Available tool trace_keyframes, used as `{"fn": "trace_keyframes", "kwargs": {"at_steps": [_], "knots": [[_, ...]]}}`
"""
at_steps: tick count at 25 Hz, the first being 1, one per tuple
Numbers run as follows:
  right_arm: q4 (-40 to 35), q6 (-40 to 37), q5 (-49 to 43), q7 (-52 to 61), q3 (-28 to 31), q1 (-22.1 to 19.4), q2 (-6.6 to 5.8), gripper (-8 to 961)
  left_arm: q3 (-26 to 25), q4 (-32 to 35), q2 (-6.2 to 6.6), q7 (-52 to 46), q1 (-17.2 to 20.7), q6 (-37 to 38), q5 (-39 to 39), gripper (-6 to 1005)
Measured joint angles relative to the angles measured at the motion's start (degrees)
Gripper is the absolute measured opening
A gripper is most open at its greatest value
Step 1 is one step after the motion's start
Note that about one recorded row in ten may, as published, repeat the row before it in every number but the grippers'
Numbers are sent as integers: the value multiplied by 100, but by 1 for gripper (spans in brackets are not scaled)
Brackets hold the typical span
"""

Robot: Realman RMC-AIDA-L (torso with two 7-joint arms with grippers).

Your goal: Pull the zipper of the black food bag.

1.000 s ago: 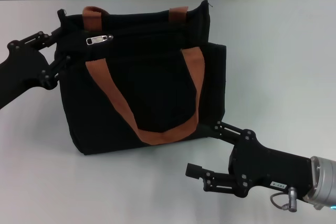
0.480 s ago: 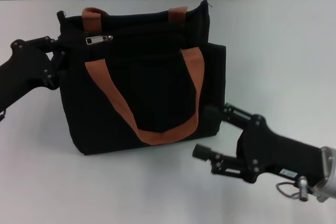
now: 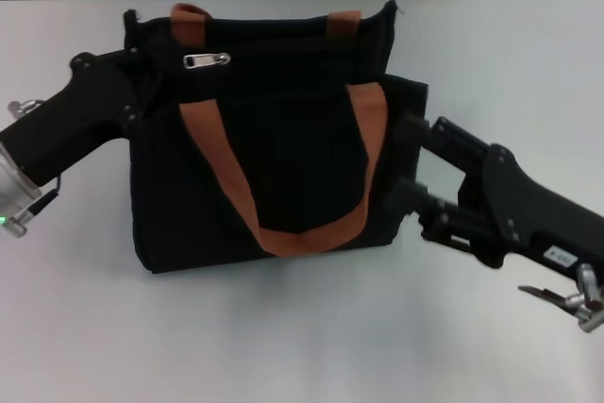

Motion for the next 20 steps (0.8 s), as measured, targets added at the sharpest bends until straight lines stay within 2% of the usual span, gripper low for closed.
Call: {"fn": "trace_keyframes", "kwargs": {"at_steps": [4,8,13,20], "knots": [[129,-40,0,140,24,224,5,812,-1,-111,-24,24,-69,221,-58,17],[141,-7,2,154,85,278,7,811,-26,-145,-23,89,-71,386,-98,17],[162,19,9,182,388,176,9,614,-26,-319,-1,235,-29,258,-175,18],[262,101,32,519,719,157,-1,551,61,-284,25,-279,-133,92,-184,18]]}}
